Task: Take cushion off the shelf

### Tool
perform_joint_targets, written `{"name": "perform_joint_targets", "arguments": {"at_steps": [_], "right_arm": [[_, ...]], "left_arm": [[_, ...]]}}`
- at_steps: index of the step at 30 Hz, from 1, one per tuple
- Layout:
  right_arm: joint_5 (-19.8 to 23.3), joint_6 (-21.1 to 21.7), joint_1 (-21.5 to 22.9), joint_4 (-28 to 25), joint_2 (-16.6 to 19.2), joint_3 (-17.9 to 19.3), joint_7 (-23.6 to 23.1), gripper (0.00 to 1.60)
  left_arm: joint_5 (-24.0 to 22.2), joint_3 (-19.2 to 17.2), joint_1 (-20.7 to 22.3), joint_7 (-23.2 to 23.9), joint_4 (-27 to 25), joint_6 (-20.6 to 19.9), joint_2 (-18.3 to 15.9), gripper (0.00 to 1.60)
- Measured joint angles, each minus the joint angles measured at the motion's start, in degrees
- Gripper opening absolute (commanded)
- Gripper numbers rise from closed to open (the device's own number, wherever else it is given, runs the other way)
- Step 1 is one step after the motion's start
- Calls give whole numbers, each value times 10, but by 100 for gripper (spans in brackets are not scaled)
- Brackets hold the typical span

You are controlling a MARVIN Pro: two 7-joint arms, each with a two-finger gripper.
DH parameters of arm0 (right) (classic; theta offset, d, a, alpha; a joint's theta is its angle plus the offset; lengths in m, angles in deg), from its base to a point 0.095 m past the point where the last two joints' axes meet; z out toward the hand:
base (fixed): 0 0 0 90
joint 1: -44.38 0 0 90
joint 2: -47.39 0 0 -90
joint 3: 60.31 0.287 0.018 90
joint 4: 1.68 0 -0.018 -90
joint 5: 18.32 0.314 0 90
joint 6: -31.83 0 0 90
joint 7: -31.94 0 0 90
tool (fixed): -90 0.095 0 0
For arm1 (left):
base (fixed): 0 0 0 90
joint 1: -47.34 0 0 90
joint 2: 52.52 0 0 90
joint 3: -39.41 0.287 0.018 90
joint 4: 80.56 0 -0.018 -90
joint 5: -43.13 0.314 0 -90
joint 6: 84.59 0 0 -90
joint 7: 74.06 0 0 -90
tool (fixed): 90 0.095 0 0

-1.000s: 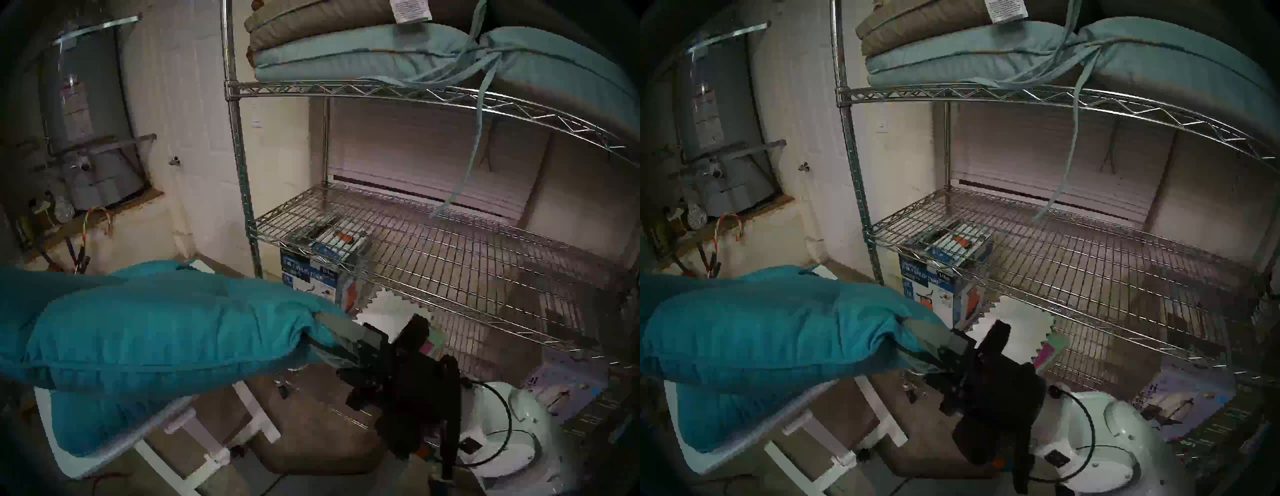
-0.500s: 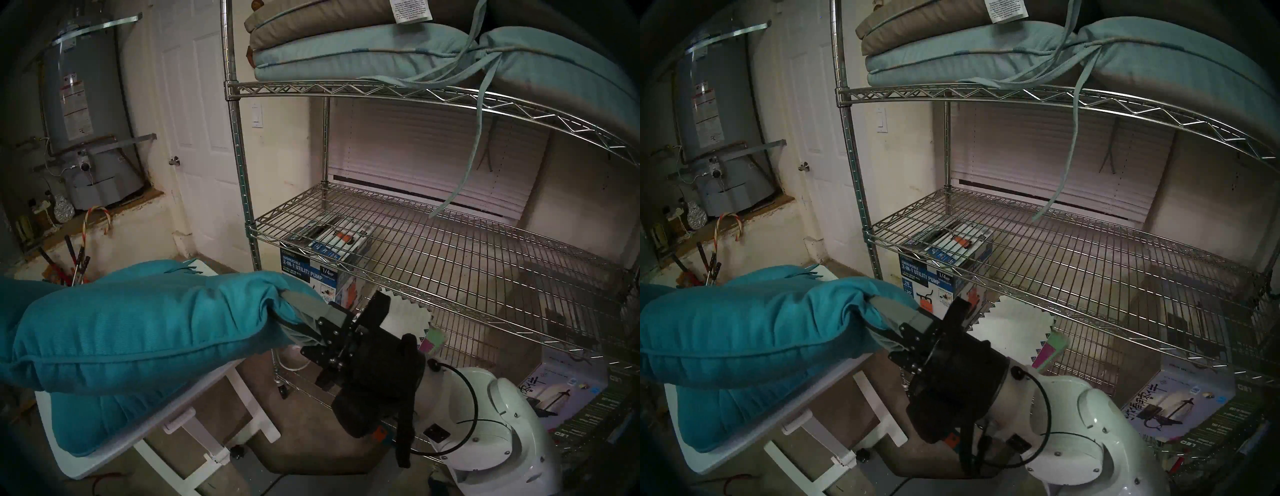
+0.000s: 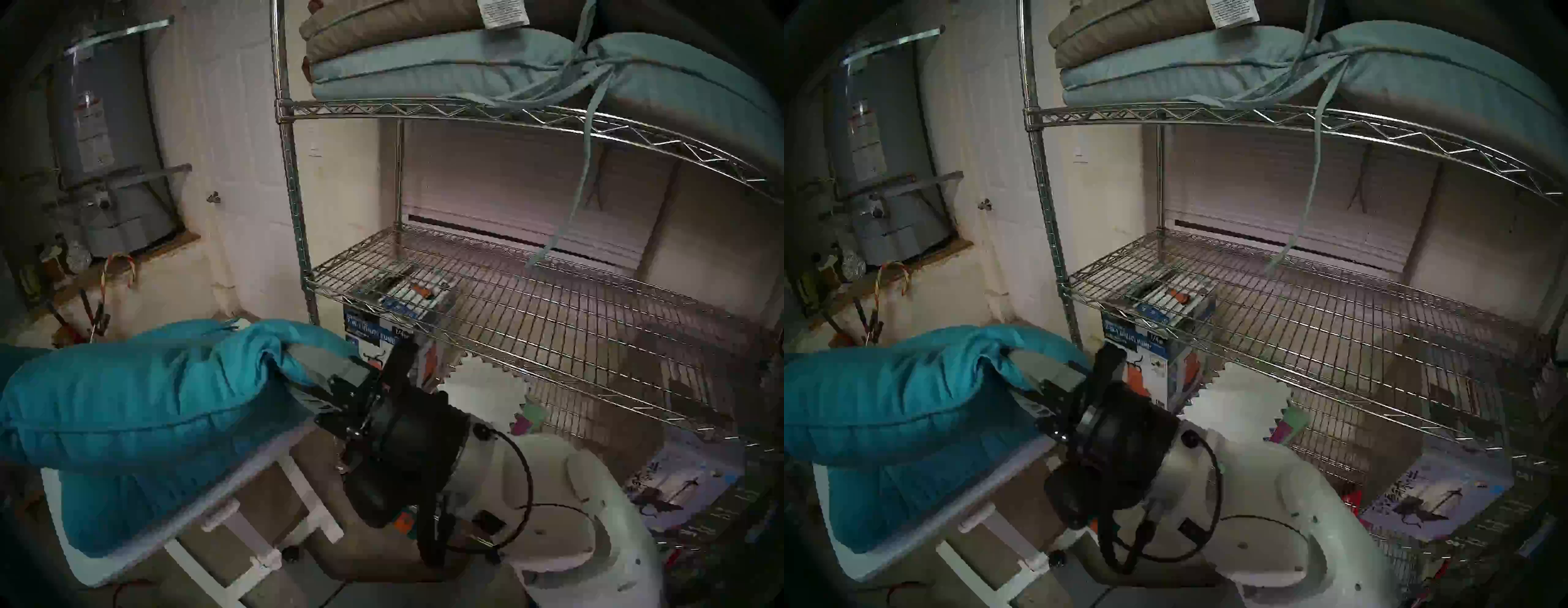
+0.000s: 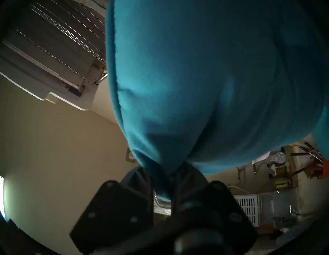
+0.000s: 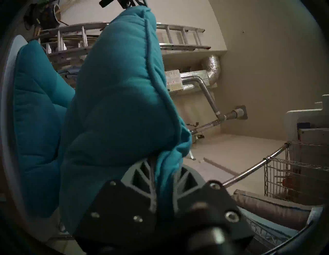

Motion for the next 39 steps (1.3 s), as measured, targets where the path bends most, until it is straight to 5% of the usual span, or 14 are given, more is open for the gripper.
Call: {"name": "perform_joint_targets", "arguments": {"at_steps": [15, 39], "right_arm": [[7, 46, 40, 19, 18, -50, 28, 0], [22, 84, 92, -8, 3, -21, -23, 0]], "left_arm": [[-14, 12, 29, 53, 6, -22, -21, 0], [-46, 2, 57, 62, -8, -43, -74, 0]]}}
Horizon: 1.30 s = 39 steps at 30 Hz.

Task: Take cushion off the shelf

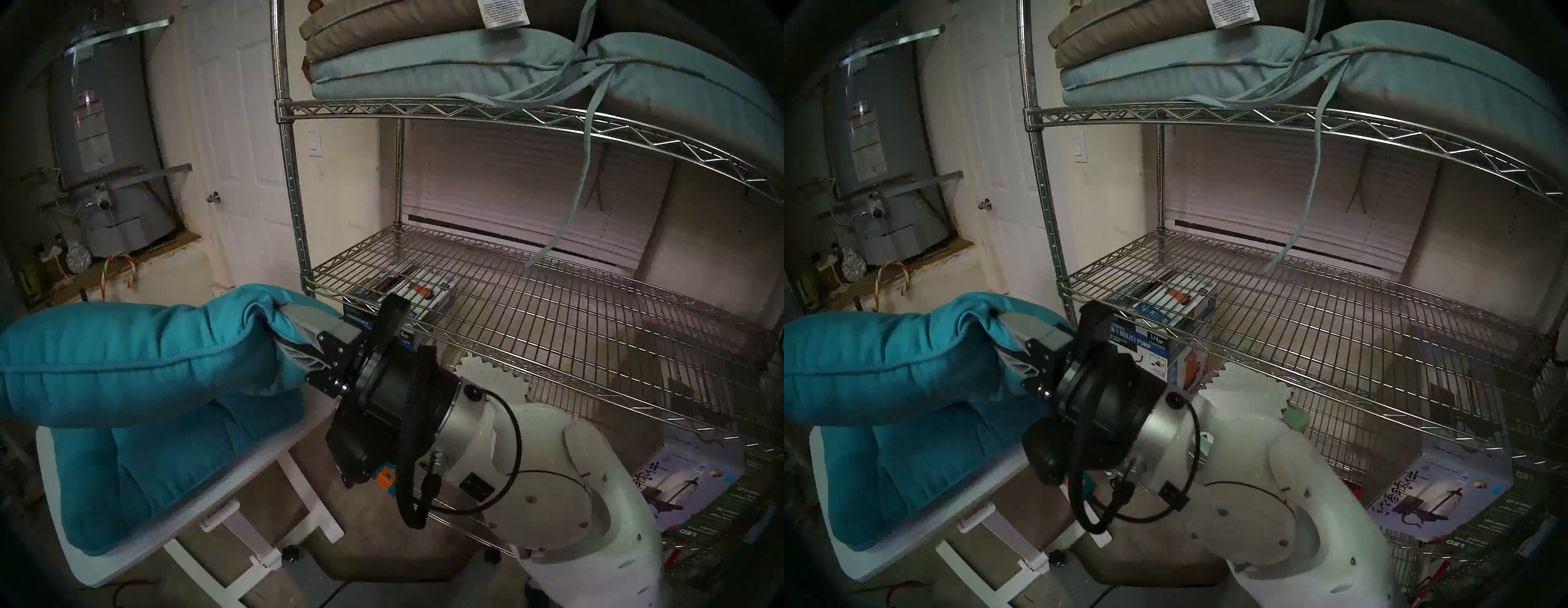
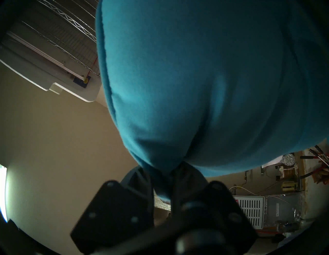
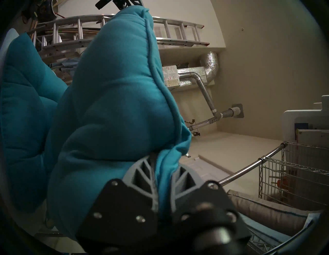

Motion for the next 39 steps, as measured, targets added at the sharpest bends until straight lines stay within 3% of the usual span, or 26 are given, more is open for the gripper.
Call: {"name": "perform_joint_targets", "arguments": {"at_steps": [22, 39], "right_arm": [[14, 25, 108, 21, -62, -12, -73, 0], [17, 22, 208, 123, -132, -24, -83, 0]], "left_arm": [[-34, 1, -11, -3, 1, -94, -73, 0], [-45, 4, -22, 5, 8, -193, -151, 0]]}}
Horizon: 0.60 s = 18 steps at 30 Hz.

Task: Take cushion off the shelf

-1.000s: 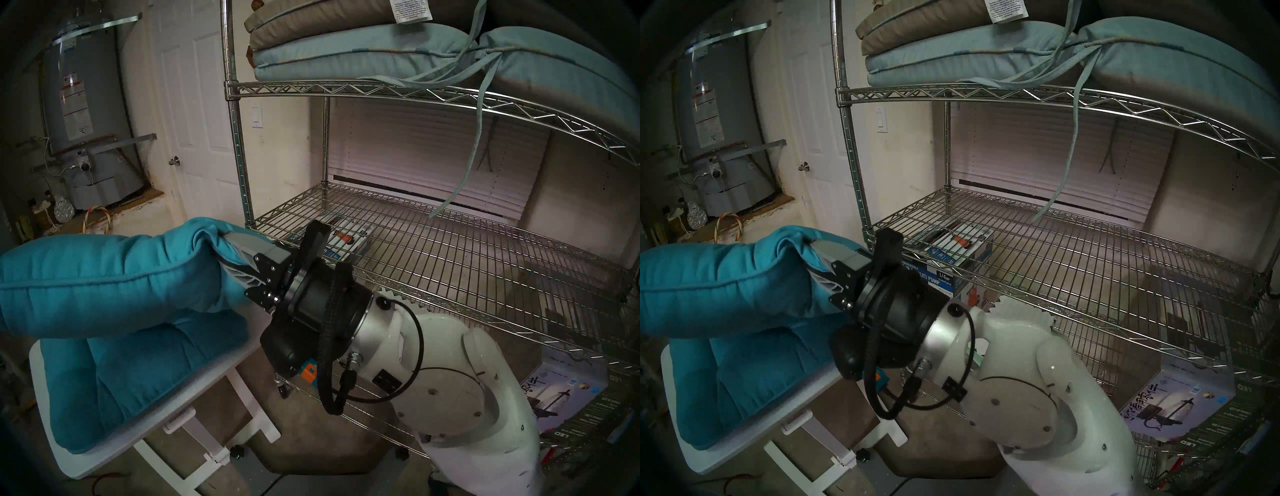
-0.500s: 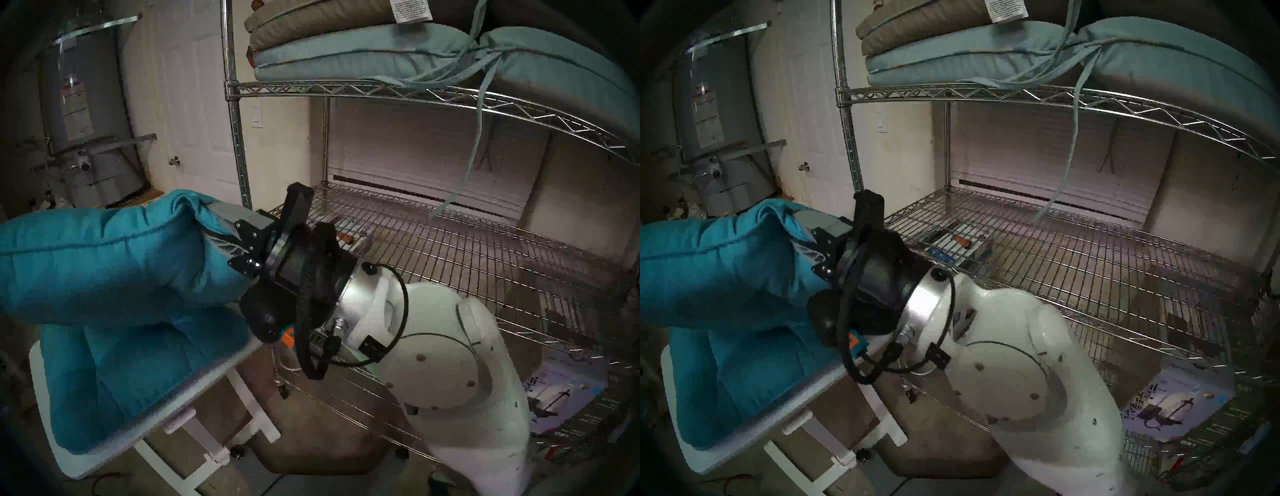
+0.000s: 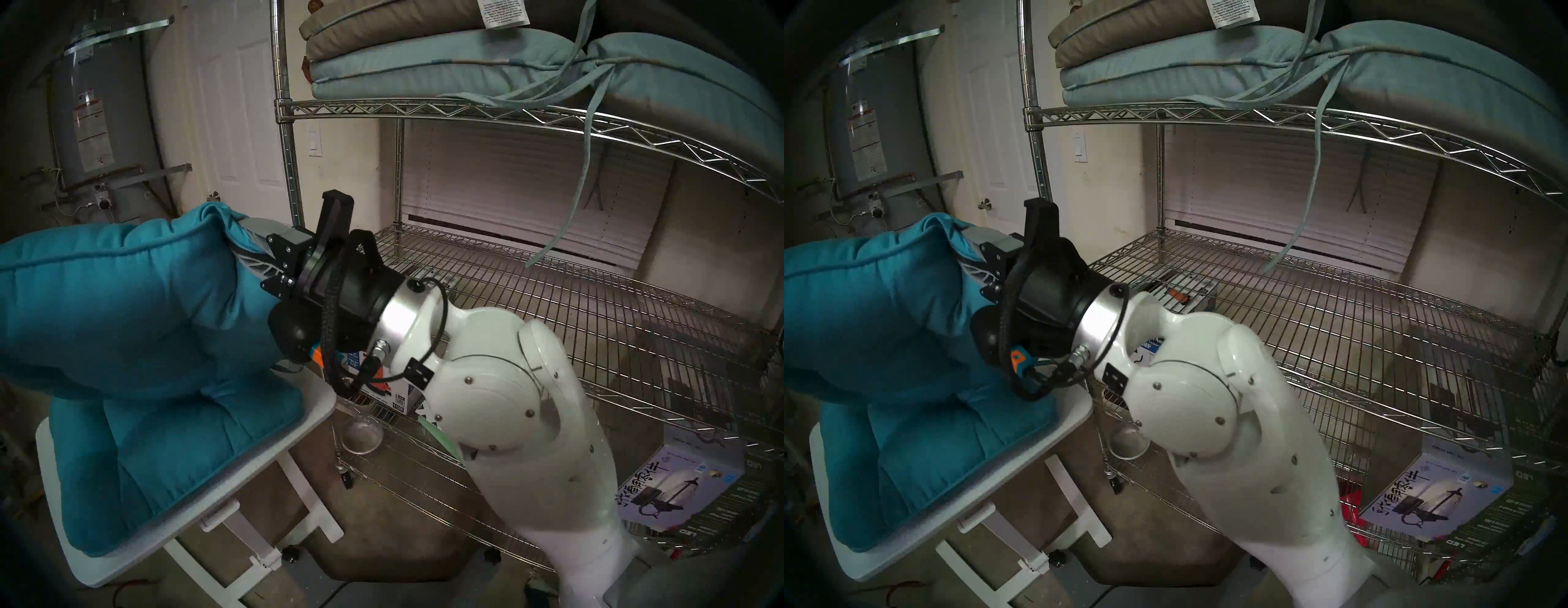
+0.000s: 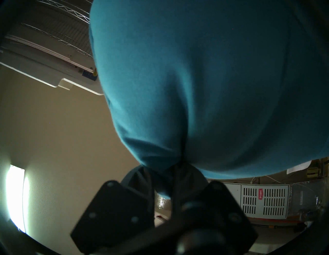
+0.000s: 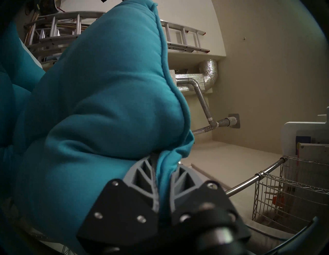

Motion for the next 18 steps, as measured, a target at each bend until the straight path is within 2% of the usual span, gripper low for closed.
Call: {"name": "perform_joint_targets", "arguments": {"at_steps": [18], "right_arm": [[-27, -4, 99, 108, -80, -27, 11, 0]], "left_arm": [[-1, 2, 30, 49, 55, -67, -91, 0]]}}
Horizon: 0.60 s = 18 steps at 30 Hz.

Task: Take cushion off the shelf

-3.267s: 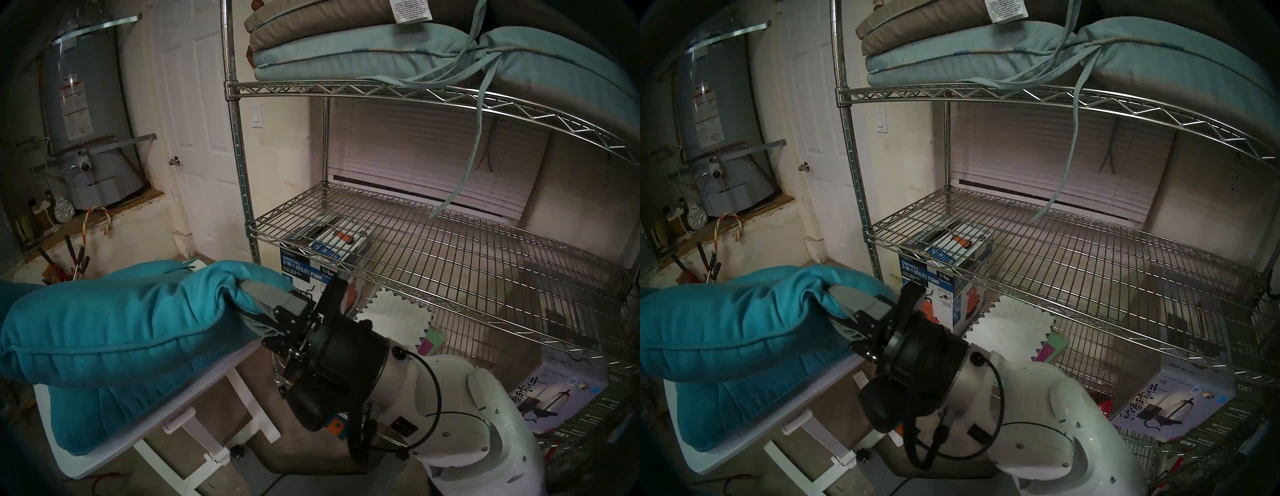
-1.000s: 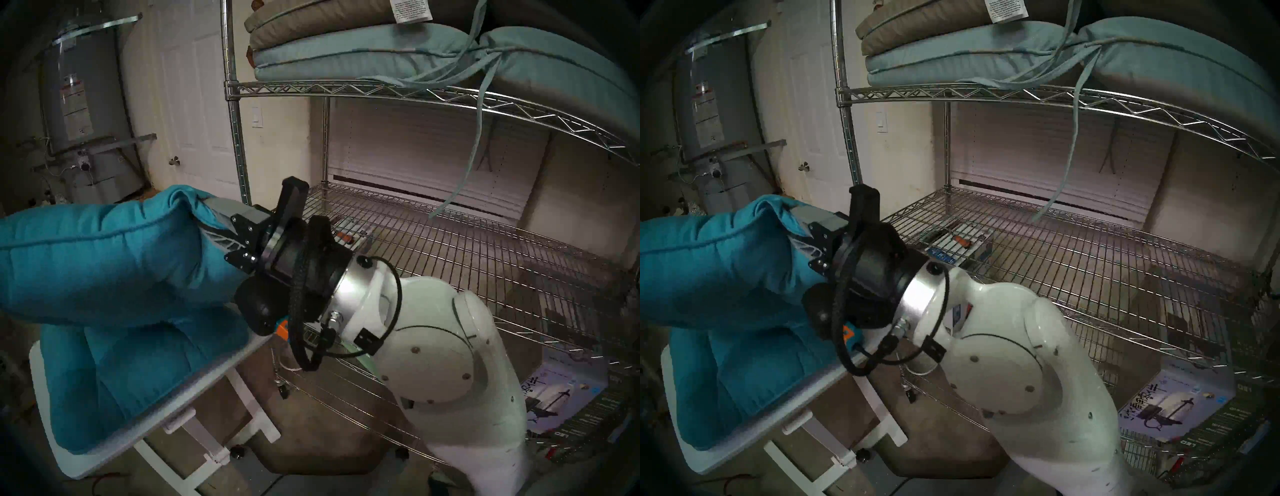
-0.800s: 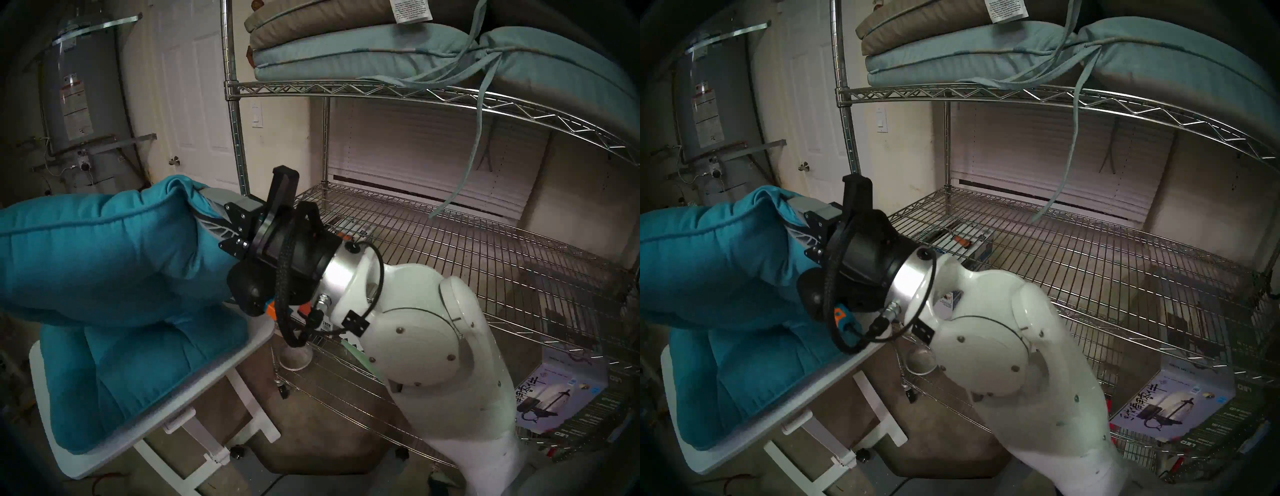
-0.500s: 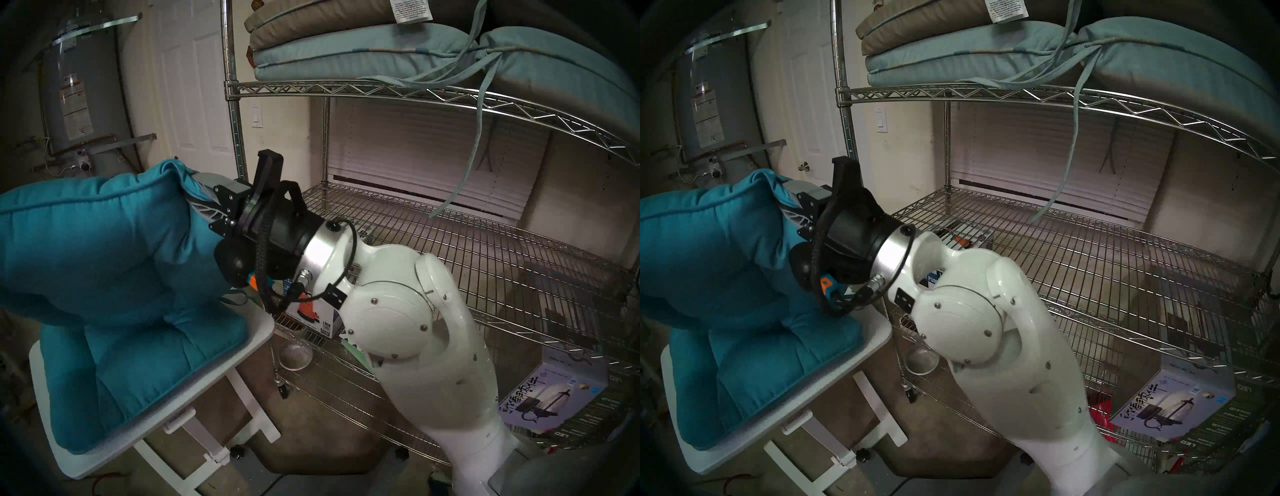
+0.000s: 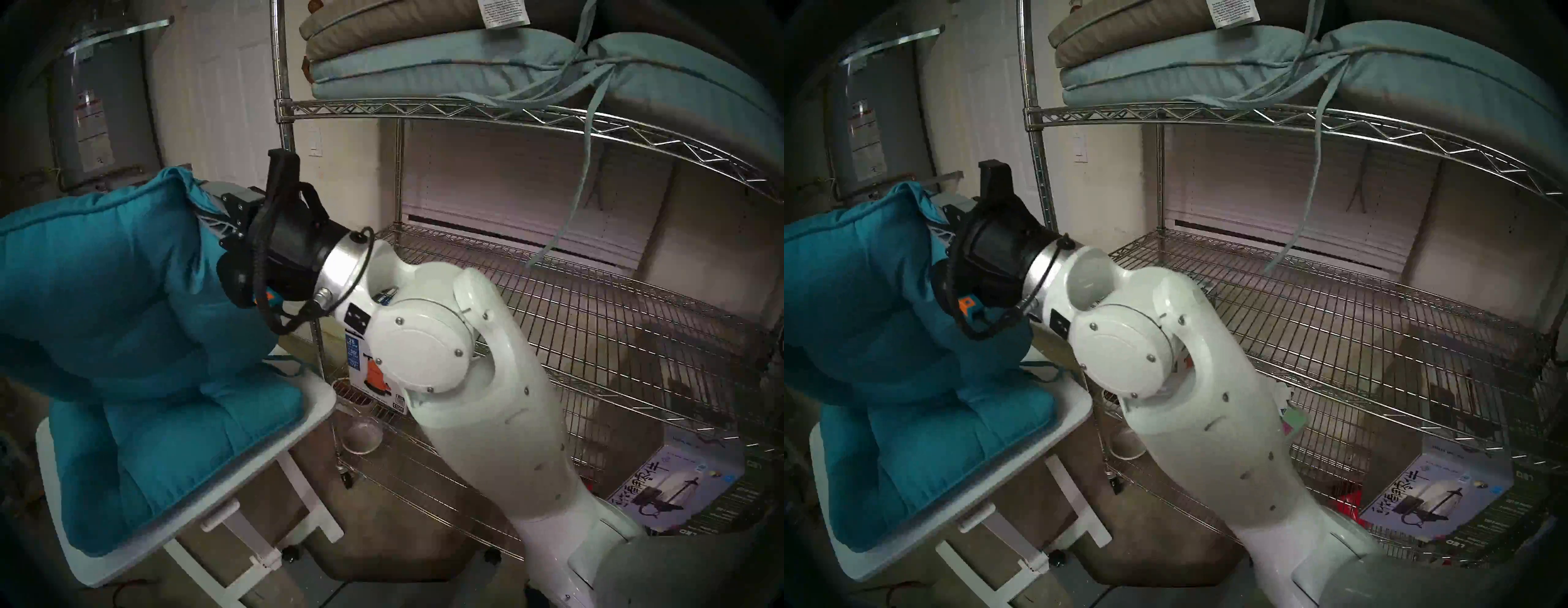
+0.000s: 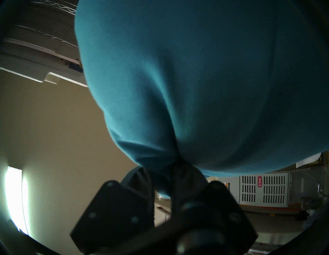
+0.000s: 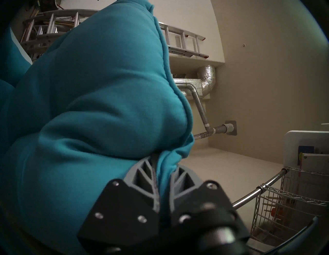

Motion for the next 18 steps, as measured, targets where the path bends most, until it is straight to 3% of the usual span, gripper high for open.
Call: {"name": "perform_joint_targets", "arguments": {"at_steps": [18], "right_arm": [[-24, 0, 85, 106, -65, -2, 5, 0]], "left_arm": [[5, 1, 53, 52, 44, -52, -86, 0]]}}
